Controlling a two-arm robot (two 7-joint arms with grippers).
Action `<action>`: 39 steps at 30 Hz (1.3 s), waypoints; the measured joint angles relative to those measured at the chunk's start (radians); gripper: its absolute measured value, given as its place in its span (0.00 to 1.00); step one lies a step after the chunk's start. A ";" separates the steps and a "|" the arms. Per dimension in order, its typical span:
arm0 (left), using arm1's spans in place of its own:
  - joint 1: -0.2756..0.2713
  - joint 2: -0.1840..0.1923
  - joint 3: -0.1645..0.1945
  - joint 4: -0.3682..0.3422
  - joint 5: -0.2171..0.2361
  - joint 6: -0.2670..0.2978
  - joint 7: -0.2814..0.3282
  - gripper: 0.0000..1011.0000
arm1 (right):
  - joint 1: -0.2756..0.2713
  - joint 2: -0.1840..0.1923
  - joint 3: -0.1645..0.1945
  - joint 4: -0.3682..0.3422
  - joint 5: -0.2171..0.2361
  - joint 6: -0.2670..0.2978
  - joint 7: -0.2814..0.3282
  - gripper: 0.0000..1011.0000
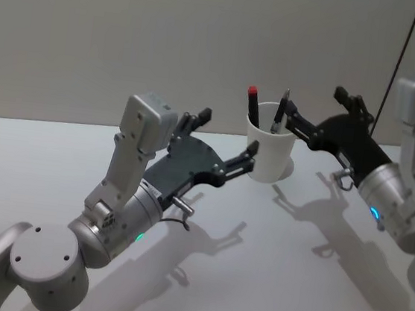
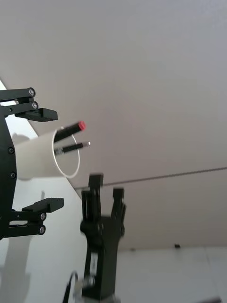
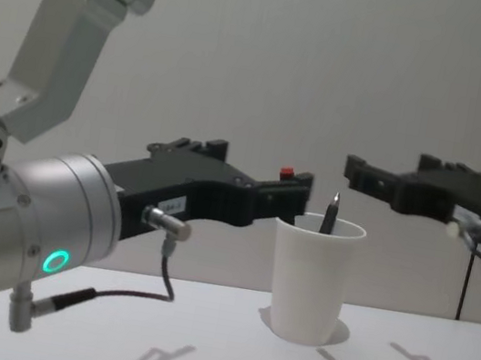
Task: Place the pen into the pen holder.
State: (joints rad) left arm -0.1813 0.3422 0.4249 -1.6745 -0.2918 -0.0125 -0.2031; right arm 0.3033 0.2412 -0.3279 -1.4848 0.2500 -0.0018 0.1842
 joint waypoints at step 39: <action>-0.056 0.040 0.030 0.048 0.091 0.027 0.192 0.99 | -0.317 0.096 0.103 -0.281 0.038 0.037 -0.118 0.99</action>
State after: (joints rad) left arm -0.2372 0.3822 0.4546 -1.6261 -0.2003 0.0145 -0.0109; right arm -0.0138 0.3374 -0.2252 -1.7659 0.2880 0.0347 0.0662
